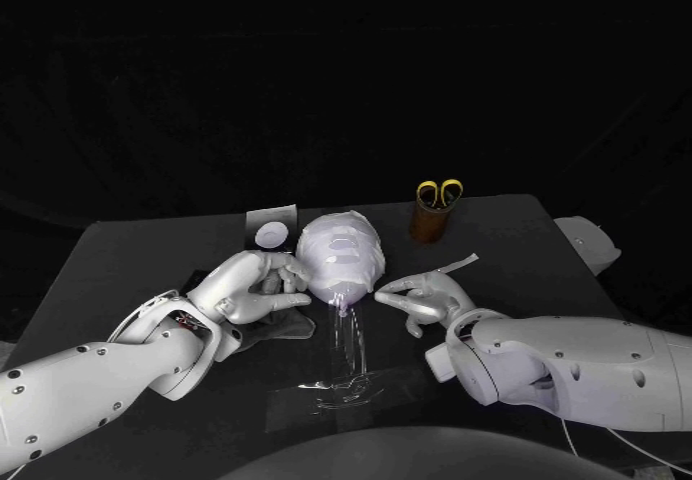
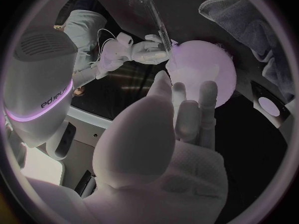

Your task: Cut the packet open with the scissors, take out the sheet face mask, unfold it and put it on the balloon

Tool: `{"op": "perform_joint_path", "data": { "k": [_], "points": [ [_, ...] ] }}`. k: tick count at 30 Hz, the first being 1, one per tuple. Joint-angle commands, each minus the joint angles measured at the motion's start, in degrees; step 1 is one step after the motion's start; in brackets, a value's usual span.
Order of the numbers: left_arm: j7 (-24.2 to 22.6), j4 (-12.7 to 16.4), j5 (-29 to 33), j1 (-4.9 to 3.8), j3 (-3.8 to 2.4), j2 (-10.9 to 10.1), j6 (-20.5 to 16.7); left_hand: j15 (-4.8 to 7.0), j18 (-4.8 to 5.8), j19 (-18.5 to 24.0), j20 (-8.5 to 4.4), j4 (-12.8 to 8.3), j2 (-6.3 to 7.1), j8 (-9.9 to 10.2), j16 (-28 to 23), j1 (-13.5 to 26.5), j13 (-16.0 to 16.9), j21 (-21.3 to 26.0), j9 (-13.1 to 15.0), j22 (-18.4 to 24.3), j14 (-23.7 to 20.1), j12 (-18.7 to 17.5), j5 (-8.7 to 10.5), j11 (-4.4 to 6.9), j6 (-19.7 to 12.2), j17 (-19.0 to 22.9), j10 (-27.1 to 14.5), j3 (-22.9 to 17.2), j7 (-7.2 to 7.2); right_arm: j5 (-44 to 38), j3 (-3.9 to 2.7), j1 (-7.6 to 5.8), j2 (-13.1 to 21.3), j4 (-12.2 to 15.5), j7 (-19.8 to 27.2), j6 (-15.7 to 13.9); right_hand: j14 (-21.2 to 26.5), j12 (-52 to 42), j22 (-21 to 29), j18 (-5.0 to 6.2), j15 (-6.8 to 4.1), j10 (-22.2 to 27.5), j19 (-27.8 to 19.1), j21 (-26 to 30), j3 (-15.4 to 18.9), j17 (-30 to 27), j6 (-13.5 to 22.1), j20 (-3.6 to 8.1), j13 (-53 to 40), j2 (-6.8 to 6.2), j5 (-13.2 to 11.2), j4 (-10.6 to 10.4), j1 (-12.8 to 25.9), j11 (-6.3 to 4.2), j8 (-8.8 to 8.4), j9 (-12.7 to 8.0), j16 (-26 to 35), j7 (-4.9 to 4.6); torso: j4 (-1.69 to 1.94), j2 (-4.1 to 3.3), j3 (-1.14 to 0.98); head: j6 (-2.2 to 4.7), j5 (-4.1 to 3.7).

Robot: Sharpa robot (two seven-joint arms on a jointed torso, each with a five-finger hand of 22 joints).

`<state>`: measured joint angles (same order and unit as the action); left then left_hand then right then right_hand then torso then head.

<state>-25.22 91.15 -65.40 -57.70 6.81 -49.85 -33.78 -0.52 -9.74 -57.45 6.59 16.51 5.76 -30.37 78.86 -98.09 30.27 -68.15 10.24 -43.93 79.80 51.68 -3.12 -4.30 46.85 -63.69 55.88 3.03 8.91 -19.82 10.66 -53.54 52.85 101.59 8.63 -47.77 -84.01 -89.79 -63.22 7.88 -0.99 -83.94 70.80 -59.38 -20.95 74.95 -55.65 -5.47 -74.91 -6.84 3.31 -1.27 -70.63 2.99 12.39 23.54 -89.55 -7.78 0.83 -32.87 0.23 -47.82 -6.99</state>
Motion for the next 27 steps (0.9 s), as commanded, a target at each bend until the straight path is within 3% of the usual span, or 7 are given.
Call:
{"op": "perform_joint_path", "data": {
  "k": [1, 2, 4, 8, 9, 27],
  "points": [
    [1.2, -0.6, -5.4, 0.09, -0.11, 0.9, -2.1, 0.02, 1.16, -1.5, -0.03, -0.1, -0.06, 0.2, 1.3, 0.5, 0.4, -1.3, -0.1, -2.0, 0.8, 0.8, 0.32, 0.17, -0.2, -1.9, 0.0, 0.3, -0.31, 1.4, -0.01, 0.07, -0.2, 0.1, 2.1, 0.6, -5.9, -0.1, 0.1, -0.61, 0.59, -6.0, -0.4, 0.0, 0.4, 14.7, 0.2, -0.16, -15.0, 0.30, -0.1, 0.0, 0.1, 0.31, -0.35, -0.1, -0.3, -0.15, -0.05, -0.03, -0.03, -0.14, -0.11],
    [2.1, -1.1, -5.9, 0.12, -0.13, 1.4, -2.3, 0.06, 1.77, -4.1, -0.11, -0.1, -0.04, 0.1, 3.1, 0.8, 1.2, -3.4, -0.1, -5.6, 2.1, 2.3, 0.34, 0.22, 0.0, -5.2, 0.3, 0.6, -0.40, 1.7, -0.01, 0.07, -0.3, 0.2, 2.5, 0.6, -5.9, -0.2, 0.0, -0.62, 0.60, -6.0, -0.5, -0.1, 0.4, 14.7, 0.2, -0.17, -15.0, 0.32, -0.1, 0.0, 0.0, 0.33, -0.37, -0.1, -0.3, -0.17, -0.07, -0.03, -0.06, -0.20, -0.09],
    [3.0, -1.5, -6.5, 0.15, -0.15, 2.0, -2.4, 0.11, 2.21, -5.9, -0.20, -0.2, -0.14, 0.1, 4.4, 0.8, 2.4, -5.1, -0.1, -8.3, 3.1, 4.2, 0.33, 0.32, 0.1, -7.6, 0.2, 0.9, -0.41, 2.0, -0.01, 0.07, -0.3, 0.2, 2.8, 0.7, -5.9, -0.1, 0.1, -0.60, 0.62, -6.0, -0.5, 0.0, 0.4, 14.7, 0.2, -0.18, -15.0, 0.33, -0.1, 0.0, 0.0, 0.34, -0.38, -0.2, -0.3, -0.17, -0.08, -0.02, -0.08, -0.23, -0.23],
    [4.2, -2.2, -7.1, 0.17, -0.20, 2.9, -2.9, 0.17, 2.61, -7.4, -0.25, -0.2, -0.44, 0.1, 5.5, 0.4, 3.1, -6.5, -0.1, -10.6, 4.0, 5.6, 0.31, 0.37, 0.3, -9.8, 0.2, 0.9, -0.48, 2.3, -0.02, 0.07, -0.5, 0.2, 3.0, 1.0, -5.9, -0.1, 0.0, -0.62, 0.67, -6.0, -0.6, -0.1, 0.4, 14.7, 0.3, -0.23, -15.0, 0.39, -0.1, 0.1, -0.1, 0.37, -0.41, -0.2, -0.3, -0.20, -0.08, -0.01, -0.07, -0.29, -0.38],
    [4.4, -2.4, -7.2, 0.18, -0.22, 3.1, -3.0, 0.22, 2.72, -7.8, -0.28, -0.3, -0.62, 0.1, 5.9, 0.1, 4.7, -6.9, -0.2, -11.3, 4.2, 6.9, 0.31, 0.45, 0.4, -10.4, 1.0, 0.8, -0.57, 2.3, -0.02, 0.07, -0.5, 0.2, 3.0, 1.1, -5.9, -0.1, 0.0, -0.62, 0.67, -6.0, -0.6, -0.1, 0.4, 14.7, 0.3, -0.23, -15.0, 0.39, -0.1, 0.1, -0.1, 0.37, -0.41, -0.2, -0.3, -0.20, -0.07, 0.01, -0.06, -0.33, -0.39],
    [6.4, -4.3, -10.0, 0.18, -0.48, 5.5, -3.4, 0.70, 3.59, -11.0, -0.67, -0.6, -1.37, 0.3, 7.6, -2.5, 12.9, -10.0, -0.4, -16.5, 5.8, 13.3, 0.29, 1.03, 2.7, -14.3, 5.4, -0.3, -1.20, 3.6, -0.06, 0.07, -1.1, 0.6, 4.6, 1.4, -5.9, -0.1, -0.3, -0.60, 0.89, -6.0, -1.0, -0.2, 1.1, 14.7, 0.4, -0.44, -15.0, 0.21, -0.3, -0.1, 0.3, 0.60, -0.52, -0.6, -0.3, -0.42, -0.02, 0.01, -0.03, -0.69, -0.54]
  ]
}}
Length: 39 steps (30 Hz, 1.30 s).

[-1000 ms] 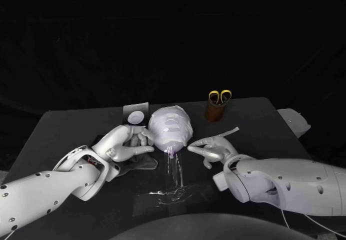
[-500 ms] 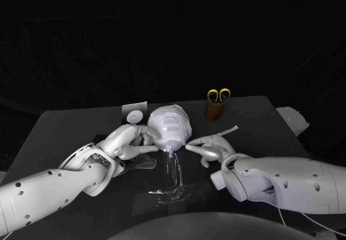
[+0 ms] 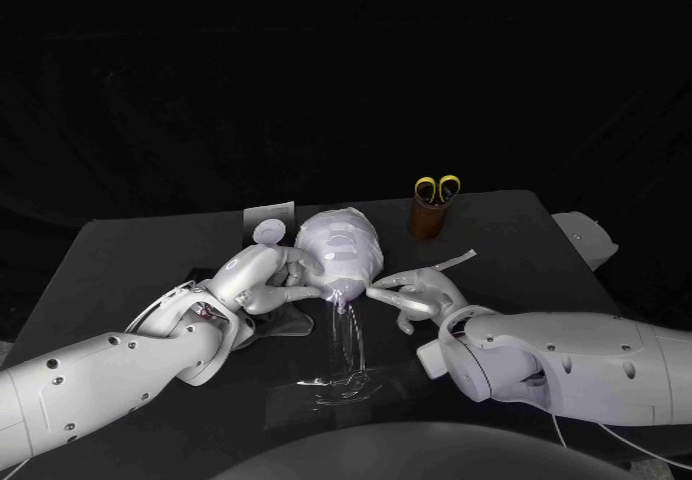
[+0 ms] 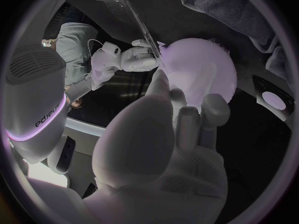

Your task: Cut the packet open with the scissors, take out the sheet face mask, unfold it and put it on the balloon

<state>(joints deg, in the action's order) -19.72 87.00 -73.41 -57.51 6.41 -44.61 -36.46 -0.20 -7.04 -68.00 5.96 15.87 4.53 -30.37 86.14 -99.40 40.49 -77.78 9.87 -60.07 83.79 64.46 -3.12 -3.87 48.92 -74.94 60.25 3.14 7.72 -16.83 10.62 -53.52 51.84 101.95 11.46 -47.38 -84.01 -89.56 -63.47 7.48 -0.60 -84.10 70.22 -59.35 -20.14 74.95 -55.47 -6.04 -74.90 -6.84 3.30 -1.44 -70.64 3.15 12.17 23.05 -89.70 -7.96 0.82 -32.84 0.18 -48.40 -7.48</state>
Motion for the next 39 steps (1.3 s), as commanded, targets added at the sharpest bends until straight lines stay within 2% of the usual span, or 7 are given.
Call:
{"op": "perform_joint_path", "data": {
  "k": [1, 8, 17, 26, 35, 39],
  "points": [
    [0.9, -0.3, -2.3, 0.00, -0.10, 0.4, -0.7, 0.40, 0.90, -0.5, -0.04, 0.0, -0.14, 0.3, 0.3, -1.3, 2.8, -0.4, -0.1, -0.4, 1.9, 0.6, 0.30, 0.62, 0.7, -3.1, 1.1, -0.5, -0.03, 0.7, -0.03, 0.05, -0.1, 0.2, 1.9, 1.0, -5.9, -0.3, -0.1, -0.20, 0.51, -5.8, -0.4, -0.3, 0.4, 14.8, 0.2, 0.12, -15.0, 0.19, -0.3, 0.0, 0.4, 0.45, -0.31, -0.1, -0.2, -0.26, 0.00, -0.01, 0.01, -0.12, -0.05],
    [1.1, -1.2, -4.7, 0.00, -0.15, 1.1, -0.7, 0.54, 1.08, -1.1, -0.16, 0.0, -0.14, 0.3, 0.6, -2.2, 4.3, -1.0, -0.2, -1.5, 2.1, 1.6, 0.29, 0.77, 1.3, -3.8, 1.9, -1.0, -0.20, 1.5, -0.12, 0.04, -0.2, 0.3, 2.5, 0.8, -5.9, -0.3, -0.1, -0.19, 0.52, -5.8, -0.5, -0.3, 0.4, 14.8, 0.2, 0.10, -15.0, 0.16, -0.3, 0.0, 0.4, 0.47, -0.33, -0.1, -0.2, -0.28, -0.01, 0.02, -0.01, -0.30, -0.13],
    [1.5, -2.0, -7.0, 0.00, -0.16, 1.9, -1.3, 0.57, 1.15, -1.3, -0.19, 0.1, -0.09, 0.4, 0.8, -2.2, 4.5, -1.2, -0.2, -1.8, 2.3, 1.8, 0.31, 0.81, 1.5, -4.2, 2.0, -1.0, -0.24, 2.4, -0.22, 0.03, -0.5, 0.3, 3.0, 0.6, -6.0, -0.4, -0.5, -0.24, 0.57, -5.9, -0.4, -0.7, 0.5, 15.0, 0.2, 0.03, -15.1, 0.59, -0.3, -0.1, 0.3, 0.47, -0.28, -0.3, -0.3, -0.25, -0.01, 0.01, 0.00, -0.46, -0.36],
    [3.8, -2.4, -9.2, 0.00, -0.17, 2.5, -1.9, 0.39, 1.27, -1.5, -0.20, 0.6, 0.74, 1.7, 1.2, -1.2, 4.7, -1.7, -0.8, -2.5, 2.7, 2.2, 0.32, 0.53, 0.4, -5.2, 2.1, -0.4, 0.14, 2.9, -0.33, -0.10, -0.8, 0.2, 3.4, 0.5, -6.0, -0.4, -1.0, -0.25, 0.48, -5.9, -0.4, -1.2, 0.3, 15.0, -0.4, 0.00, -15.1, 1.41, -0.3, 0.0, -0.2, 0.32, 0.01, -0.4, -0.3, -0.03, -0.01, 0.02, -0.01, -0.57, -0.66],
    [6.3, -2.6, -12.5, -0.01, -0.17, 2.9, -2.5, 0.37, 1.37, -1.9, -0.13, 0.2, 0.08, 1.9, 1.5, -2.4, 6.2, -2.1, -1.0, -3.2, 3.0, 3.1, 0.30, 0.59, 1.2, -6.0, 3.0, -1.3, 0.04, 3.9, -0.43, -0.27, -1.3, -0.4, 4.3, -1.1, -6.0, -0.4, -2.1, -0.36, -0.07, -5.9, 0.1, -2.4, -0.9, 15.0, -2.2, 0.34, -15.1, 3.18, -0.5, 1.0, -2.1, -0.40, 0.97, -0.4, -0.3, 0.80, -0.01, 0.02, 0.01, -0.59, -0.88],
    [7.1, -2.7, -13.8, -0.01, -0.18, 3.1, -2.7, 0.46, 1.38, -1.9, -0.15, 0.2, -0.15, 1.8, 1.5, -2.8, 6.3, -2.3, -1.0, -3.4, 3.0, 3.2, 0.29, 0.70, 2.1, -6.2, 3.0, -1.7, -0.10, 4.1, -0.49, -0.34, -1.4, -0.7, 4.6, -1.7, -6.0, -0.4, -2.7, -0.45, -0.64, -5.9, 0.5, -3.1, -2.0, 15.0, -3.9, 0.75, -15.1, 4.36, -0.5, 2.0, -3.6, -1.14, 1.99, -0.1, -0.3, 1.67, -0.01, 0.02, 0.02, -0.59, -0.88]
  ]
}}
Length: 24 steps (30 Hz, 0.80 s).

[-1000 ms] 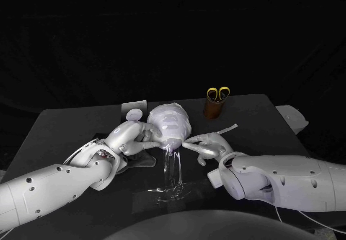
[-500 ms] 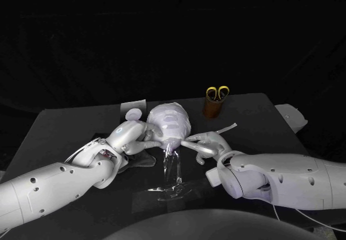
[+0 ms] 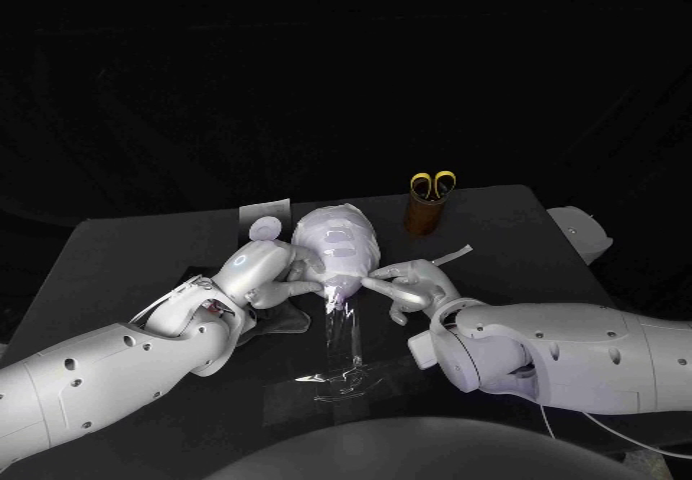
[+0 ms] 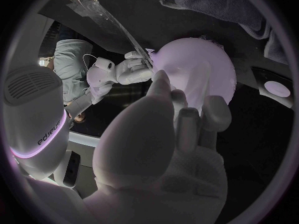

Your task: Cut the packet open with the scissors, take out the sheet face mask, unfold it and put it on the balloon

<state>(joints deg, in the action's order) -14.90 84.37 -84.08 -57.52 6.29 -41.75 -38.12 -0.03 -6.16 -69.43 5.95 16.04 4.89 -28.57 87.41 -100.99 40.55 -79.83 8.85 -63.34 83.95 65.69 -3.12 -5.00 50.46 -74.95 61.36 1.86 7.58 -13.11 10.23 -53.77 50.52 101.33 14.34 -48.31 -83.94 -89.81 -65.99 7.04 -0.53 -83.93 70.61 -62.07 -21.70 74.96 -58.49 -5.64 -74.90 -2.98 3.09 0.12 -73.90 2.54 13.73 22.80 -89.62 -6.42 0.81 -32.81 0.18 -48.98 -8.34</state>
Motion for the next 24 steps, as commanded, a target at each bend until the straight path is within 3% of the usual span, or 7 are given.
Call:
{"op": "perform_joint_path", "data": {
  "k": [1, 7, 12, 19, 21, 24],
  "points": [
    [2.5, -0.1, -3.6, -0.01, -0.05, 0.3, -1.2, 0.30, 0.49, -0.4, -0.14, 0.1, -0.56, 0.0, 0.3, -1.3, 6.2, -0.2, 0.1, -0.1, 2.9, 1.9, 0.29, 1.86, 0.7, -6.2, 1.9, -0.5, 0.00, 0.4, -0.12, -0.11, -0.1, -0.1, 1.8, -0.9, -6.1, -0.2, -0.2, -0.01, -0.73, -6.1, 0.1, -0.4, -0.5, 15.0, -1.0, 0.37, -15.1, 0.54, -0.3, 0.5, -0.4, -0.56, 0.49, 0.2, -0.4, 0.19, 0.03, -0.01, 0.02, 0.01, 0.01],
    [3.5, -0.5, -5.0, -0.01, -0.12, 0.8, -1.6, 0.47, 0.48, -0.3, -0.22, 0.3, -1.11, -0.1, 0.4, -1.8, 5.8, -0.3, 0.1, -0.2, 3.0, 1.6, 0.28, 2.08, 1.8, -6.6, 1.6, -1.4, -0.24, 0.1, -0.21, -0.49, -0.1, -0.1, 1.8, -1.2, -6.1, -0.2, -1.2, -0.19, -2.04, -6.1, 0.7, -1.5, -1.6, 15.0, -3.6, 1.47, -15.1, 1.04, -0.3, 2.8, -2.1, -2.08, 2.67, 1.3, -0.4, 1.92, -0.01, 0.02, 0.05, 0.00, 0.01],
    [3.7, -0.7, -5.4, -0.02, -0.22, 1.1, -1.9, 0.61, 0.47, -0.2, -0.31, 0.3, -1.91, -0.2, 0.5, -2.2, 5.8, -0.4, 0.0, -0.2, 3.2, 1.5, 0.27, 2.23, 2.6, -7.0, 1.6, -2.5, -0.41, -0.4, -0.23, -0.68, 0.0, 0.0, 1.5, -1.3, -6.1, -0.2, -1.7, -0.31, -2.35, -6.1, 1.0, -2.0, -2.6, 15.0, -3.9, 1.92, -15.1, 1.26, -0.3, 4.0, -2.5, -2.26, 3.53, 1.9, -0.4, 1.96, -0.01, 0.00, 0.03, 0.02, 0.02],
    [3.4, -0.6, -5.6, -0.02, -0.30, 1.3, -3.0, 0.98, 0.49, -0.2, -0.60, 0.5, -4.02, -0.9, 0.8, -2.0, 7.0, -0.7, 0.2, -0.5, 3.5, 1.9, 0.28, 2.66, 4.9, -7.9, 2.5, -6.1, -0.84, -1.0, -0.24, -0.78, 0.2, 0.2, 1.1, -1.3, -6.1, -0.2, -2.1, -0.44, -2.44, -6.1, 1.2, -2.4, -3.7, 15.0, -3.9, 2.14, -15.1, 1.22, -0.3, 4.9, -2.0, -2.30, 4.43, 2.6, -0.4, 1.96, 0.00, 0.00, 0.00, 0.00, -0.06],
    [3.2, -0.6, -5.6, -0.02, -0.32, 1.4, -3.4, 1.13, 0.53, -0.3, -0.74, 0.5, -4.19, -1.6, 0.9, -1.3, 10.9, -0.8, 0.5, -0.8, 3.6, 4.1, 0.28, 2.83, 5.9, -8.2, 5.1, -7.7, -1.01, -1.1, -0.24, -0.79, 0.3, 0.3, 1.0, -1.3, -6.1, -0.2, -2.2, -0.46, -2.45, -6.1, 1.3, -2.5, -4.1, 15.0, -3.8, 2.18, -15.1, 1.18, -0.3, 5.1, -1.7, -2.32, 4.66, 2.8, -0.4, 1.97, 0.00, 0.01, 0.01, -0.01, -0.11],
    [3.0, -0.5, -5.6, -0.02, -0.34, 1.3, -4.1, 1.22, 0.54, -0.3, -0.83, 0.4, -4.13, -1.9, 0.9, -0.9, 11.8, -0.9, 0.6, -0.8, 3.6, 4.7, 0.27, 2.90, 5.9, -8.3, 5.6, -9.0, -1.05, -1.3, -0.24, -0.79, 0.4, 0.4, 0.8, -1.3, -6.1, -0.2, -2.3, -0.47, -2.46, -6.1, 1.3, -2.5, -4.3, 15.0, -3.8, 2.20, -15.1, 1.18, -0.3, 5.2, -1.6, -2.32, 4.77, 2.9, -0.4, 1.98, -0.02, 0.02, 0.02, -0.04, -0.09]
  ]
}}
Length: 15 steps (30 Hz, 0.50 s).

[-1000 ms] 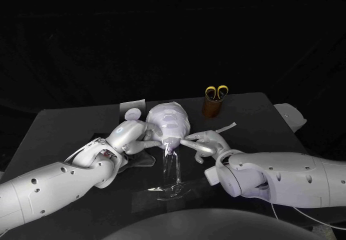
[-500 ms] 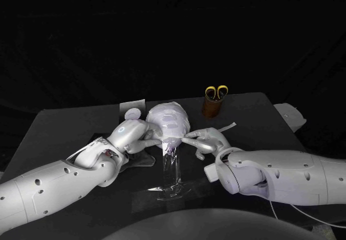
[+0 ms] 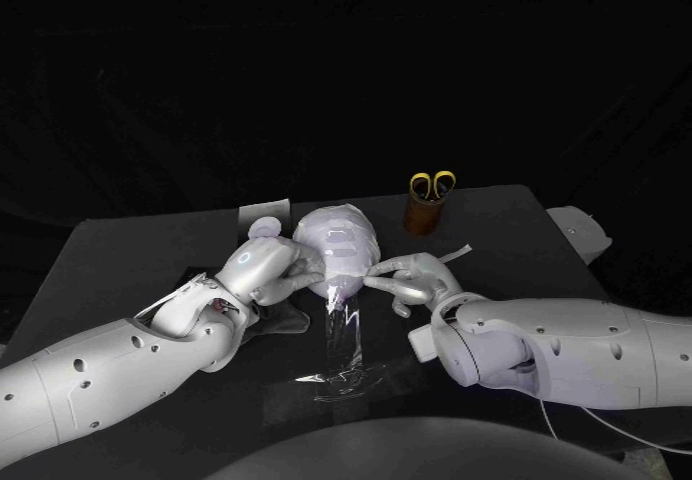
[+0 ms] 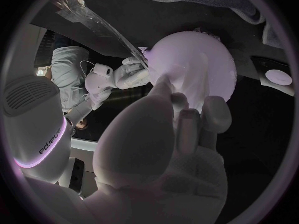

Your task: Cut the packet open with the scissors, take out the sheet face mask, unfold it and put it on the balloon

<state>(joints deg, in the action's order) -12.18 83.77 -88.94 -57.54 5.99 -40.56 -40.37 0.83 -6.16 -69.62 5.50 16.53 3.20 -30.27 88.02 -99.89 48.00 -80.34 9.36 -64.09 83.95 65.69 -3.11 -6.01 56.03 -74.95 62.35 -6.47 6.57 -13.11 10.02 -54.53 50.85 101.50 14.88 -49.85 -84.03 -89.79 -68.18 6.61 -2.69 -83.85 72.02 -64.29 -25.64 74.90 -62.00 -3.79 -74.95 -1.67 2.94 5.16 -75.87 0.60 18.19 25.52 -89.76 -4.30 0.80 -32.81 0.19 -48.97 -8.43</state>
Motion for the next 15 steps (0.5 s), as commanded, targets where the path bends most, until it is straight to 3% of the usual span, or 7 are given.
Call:
{"op": "perform_joint_path", "data": {
  "k": [1, 2, 4, 9, 10, 11, 15],
  "points": [
    [0.2, 0.2, -0.8, 0.00, -0.05, 0.1, -2.2, 0.43, 0.56, -0.1, -0.48, -0.1, -2.15, -0.5, 0.4, -1.7, 5.3, -0.5, 0.3, -0.3, 3.7, 5.2, 0.33, 3.92, 0.1, -8.5, 5.1, -2.4, -0.09, -1.4, -0.04, -0.03, 0.1, 0.3, 0.3, 0.2, -6.0, -0.2, -0.1, -0.04, -0.30, -6.2, -0.1, -0.3, -0.3, 15.1, -0.3, 0.35, -15.0, -0.12, -0.2, 0.1, 0.4, -0.39, 0.31, 0.1, -0.2, -0.15, -0.01, 0.01, 0.01, -0.05, -0.02],
    [0.1, 0.2, -0.8, 0.00, -0.05, 0.1, -2.5, 0.42, 0.58, -0.2, -0.53, -0.1, -1.85, -0.8, 0.4, -1.5, 5.8, -0.6, 0.4, -0.4, 3.7, 5.5, 0.28, 4.05, 0.1, -8.6, 5.4, -3.5, -0.10, -1.4, -0.04, -0.03, 0.2, 0.3, 0.2, 0.2, -6.0, -0.2, -0.1, -0.05, -0.31, -6.2, -0.1, -0.4, -0.6, 15.1, -0.2, 0.37, -15.0, -0.16, -0.2, 0.3, 0.6, -0.40, 0.47, 0.3, -0.2, -0.13, 0.00, 0.01, 0.00, -0.04, -0.04],
    [0.0, 0.3, -0.8, 0.01, -0.06, 0.1, -3.0, 0.38, 0.60, -0.2, -0.67, -0.2, 0.35, -1.9, 0.4, 0.3, 6.7, -0.8, 1.0, -0.7, 3.7, 5.9, 0.61, 4.15, -0.6, -8.6, 5.5, -9.3, -0.17, -1.6, -0.04, -0.03, 0.4, 0.4, 0.1, 0.2, -6.0, -0.2, -0.2, -0.06, -0.32, -6.2, -0.1, -0.4, -0.7, 15.1, -0.2, 0.38, -15.0, -0.18, -0.2, 0.4, 0.7, -0.42, 0.57, 0.3, -0.2, -0.12, 0.01, 0.02, 0.00, -0.06, -0.03],
    [-0.9, 0.7, -0.5, 0.01, -0.08, -0.1, -4.2, 0.50, 0.64, -0.2, -0.66, -0.6, 2.22, -2.8, 0.4, 2.2, 7.7, -0.9, 1.6, -0.9, 3.8, 6.4, 0.29, 4.07, -1.2, -8.8, 6.1, -15.0, -0.23, -2.0, -0.04, -0.04, 0.7, 0.5, -0.1, 0.2, -6.0, -0.2, -0.2, -0.07, -0.33, -6.2, -0.1, -0.4, -0.9, 15.1, -0.2, 0.40, -15.0, -0.22, -0.2, 0.5, 0.9, -0.43, 0.70, 0.4, -0.2, -0.10, 0.01, 0.00, 0.00, -0.09, -0.08],
    [-1.1, 0.8, -0.4, 0.01, -0.09, -0.1, -4.4, 0.53, 0.63, -0.2, -0.69, -1.1, 3.92, -3.7, 0.5, 4.3, 8.1, -1.1, 2.1, -1.0, 3.8, 6.7, 0.64, 4.03, -1.5, -8.9, 6.2, -19.2, -0.22, -2.1, -0.04, -0.04, 0.7, 0.5, -0.1, 0.1, -6.0, -0.2, -0.3, -0.09, -0.35, -6.2, 0.0, -0.5, -1.1, 15.1, -0.2, 0.41, -15.0, -0.25, -0.2, 0.7, 1.0, -0.44, 0.82, 0.5, -0.2, -0.09, 0.01, 0.01, 0.00, -0.04, -0.03],
    [-1.5, 0.9, -0.2, 0.01, -0.09, -0.2, -4.6, 0.51, 0.67, -0.3, -0.68, -1.8, 4.68, -4.2, 0.5, 5.6, 8.5, -1.2, 2.4, -1.2, 3.8, 6.9, 0.34, 4.17, -1.9, -8.9, 6.4, -22.0, -0.21, -2.3, -0.04, -0.04, 0.8, 0.5, -0.2, 0.1, -6.0, -0.2, -0.3, -0.09, -0.35, -6.2, 0.0, -0.5, -1.2, 15.1, -0.2, 0.42, -15.0, -0.26, -0.2, 0.7, 1.1, -0.45, 0.88, 0.6, -0.2, -0.08, 0.01, 0.01, 0.00, -0.04, -0.03],
    [-3.0, 1.7, 0.9, 0.01, -0.12, -0.7, -4.8, 0.57, 0.69, -0.4, -0.68, -2.6, 5.15, -4.9, 0.5, 7.1, 9.1, -1.2, 2.9, -1.3, 3.9, 7.2, 0.40, 4.07, -2.2, -9.1, 6.7, -24.5, -0.35, -3.0, -0.04, -0.04, 1.1, 0.5, -0.5, 0.1, -6.0, -0.2, -0.4, -0.10, -0.37, -6.2, 0.0, -0.6, -1.4, 15.1, -0.2, 0.44, -15.0, -0.27, -0.2, 0.8, 1.2, -0.47, 1.03, 0.7, -0.2, -0.05, 0.02, 0.00, -0.01, 0.01, -0.04]
  ]
}}
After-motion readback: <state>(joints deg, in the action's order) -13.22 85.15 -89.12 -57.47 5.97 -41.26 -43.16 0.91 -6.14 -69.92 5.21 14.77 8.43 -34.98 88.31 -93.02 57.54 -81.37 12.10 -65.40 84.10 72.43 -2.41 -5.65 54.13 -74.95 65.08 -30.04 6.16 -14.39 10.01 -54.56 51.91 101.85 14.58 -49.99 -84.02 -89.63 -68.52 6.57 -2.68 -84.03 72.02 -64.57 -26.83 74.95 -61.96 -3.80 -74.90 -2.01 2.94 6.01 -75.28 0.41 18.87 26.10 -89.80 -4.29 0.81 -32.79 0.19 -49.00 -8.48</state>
